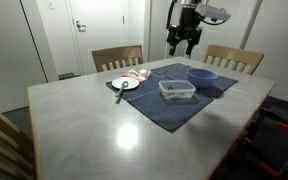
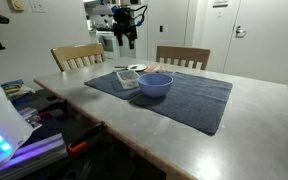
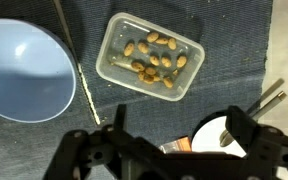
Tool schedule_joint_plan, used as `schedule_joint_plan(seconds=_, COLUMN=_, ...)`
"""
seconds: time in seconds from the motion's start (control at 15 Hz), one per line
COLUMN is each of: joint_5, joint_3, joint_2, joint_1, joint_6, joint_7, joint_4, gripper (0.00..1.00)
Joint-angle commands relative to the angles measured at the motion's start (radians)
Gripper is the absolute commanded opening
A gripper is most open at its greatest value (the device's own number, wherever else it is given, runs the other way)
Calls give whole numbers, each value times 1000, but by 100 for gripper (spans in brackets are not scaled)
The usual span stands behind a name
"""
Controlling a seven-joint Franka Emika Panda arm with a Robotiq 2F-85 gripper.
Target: Pour the contents from the clear bowl into the blue bowl
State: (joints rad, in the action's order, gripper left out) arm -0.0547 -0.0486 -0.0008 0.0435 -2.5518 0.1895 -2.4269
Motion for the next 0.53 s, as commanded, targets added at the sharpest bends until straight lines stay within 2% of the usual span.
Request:
schedule_joint_plan(seconds=0.0, joint_5=-20, joint_3=-13, joint_2=101, joint_1=18, joint_6=-1, joint_7=1, joint_4=85, gripper=100)
schedule_joint_plan(seconds=0.47, joint_5=-87, joint_3=-25, joint_2=224, joint_1=40, joint_6=-5, joint_7=14, joint_4=169, gripper=100)
